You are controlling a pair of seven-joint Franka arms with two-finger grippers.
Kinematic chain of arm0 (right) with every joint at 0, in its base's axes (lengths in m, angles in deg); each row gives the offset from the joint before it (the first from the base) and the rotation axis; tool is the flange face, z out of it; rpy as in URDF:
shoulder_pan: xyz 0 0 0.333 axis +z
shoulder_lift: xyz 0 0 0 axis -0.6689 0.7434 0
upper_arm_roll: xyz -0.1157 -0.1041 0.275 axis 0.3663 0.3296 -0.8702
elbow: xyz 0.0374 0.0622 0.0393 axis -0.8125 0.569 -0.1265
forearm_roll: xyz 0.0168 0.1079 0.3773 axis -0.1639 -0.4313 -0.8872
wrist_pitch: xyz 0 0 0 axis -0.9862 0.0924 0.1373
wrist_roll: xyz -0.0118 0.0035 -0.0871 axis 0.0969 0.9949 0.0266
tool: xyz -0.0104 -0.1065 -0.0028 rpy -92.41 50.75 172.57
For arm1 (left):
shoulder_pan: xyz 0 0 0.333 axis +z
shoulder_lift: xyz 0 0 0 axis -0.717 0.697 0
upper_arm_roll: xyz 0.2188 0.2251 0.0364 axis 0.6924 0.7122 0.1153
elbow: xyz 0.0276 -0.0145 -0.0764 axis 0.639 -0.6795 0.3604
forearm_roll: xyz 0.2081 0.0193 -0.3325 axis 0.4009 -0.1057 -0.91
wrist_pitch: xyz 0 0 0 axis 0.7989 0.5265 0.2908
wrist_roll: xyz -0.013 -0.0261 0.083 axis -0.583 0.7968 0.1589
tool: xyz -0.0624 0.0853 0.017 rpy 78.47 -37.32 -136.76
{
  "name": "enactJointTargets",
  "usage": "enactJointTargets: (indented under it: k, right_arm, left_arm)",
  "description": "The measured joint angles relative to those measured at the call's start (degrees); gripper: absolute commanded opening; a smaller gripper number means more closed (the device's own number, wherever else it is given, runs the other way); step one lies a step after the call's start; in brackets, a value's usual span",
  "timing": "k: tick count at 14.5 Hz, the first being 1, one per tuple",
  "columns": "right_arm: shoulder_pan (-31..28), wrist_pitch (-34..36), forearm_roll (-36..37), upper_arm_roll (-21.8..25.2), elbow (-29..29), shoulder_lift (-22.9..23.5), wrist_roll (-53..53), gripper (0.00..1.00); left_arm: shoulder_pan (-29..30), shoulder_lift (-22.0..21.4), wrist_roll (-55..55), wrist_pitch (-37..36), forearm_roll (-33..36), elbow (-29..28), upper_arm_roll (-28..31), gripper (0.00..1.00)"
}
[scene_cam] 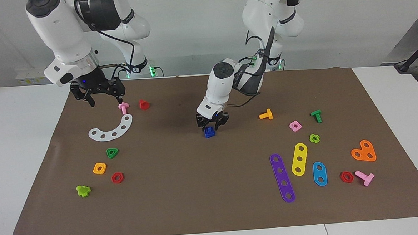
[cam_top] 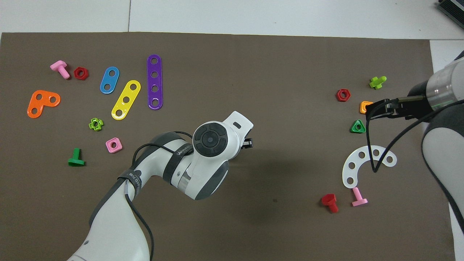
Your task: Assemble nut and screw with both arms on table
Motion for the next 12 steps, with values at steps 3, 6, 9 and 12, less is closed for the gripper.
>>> enactJointTargets:
  k: [3, 6, 9, 12]
  right_arm:
    - [0.0, 0.0, 0.0, 0.0, 0.01, 0.0, 0.0, 1.0]
    - [0.0, 0.0, 0.0, 0.0, 0.01, 0.0, 0.0, 1.0]
    - [0.0, 0.0, -0.01, 0.0, 0.02, 0.0, 0.0, 1.0]
    - [0.0, 0.0, -0.01, 0.0, 0.02, 0.0, 0.0, 1.0]
  left_arm:
    - [0.02, -0.03, 0.0, -2.92, 0.06, 1.02, 0.31, 0.94]
    - [0.94, -0.45, 0.0, -11.85, 0.09, 5.49, 1.19, 0.94]
    - [4.42, -3.37, 2.39, -21.48, 0.19, 8.22, 1.45, 0.94]
    - [8.23, -8.17, 8.41, -30.52, 0.19, 8.42, 1.53, 0.94]
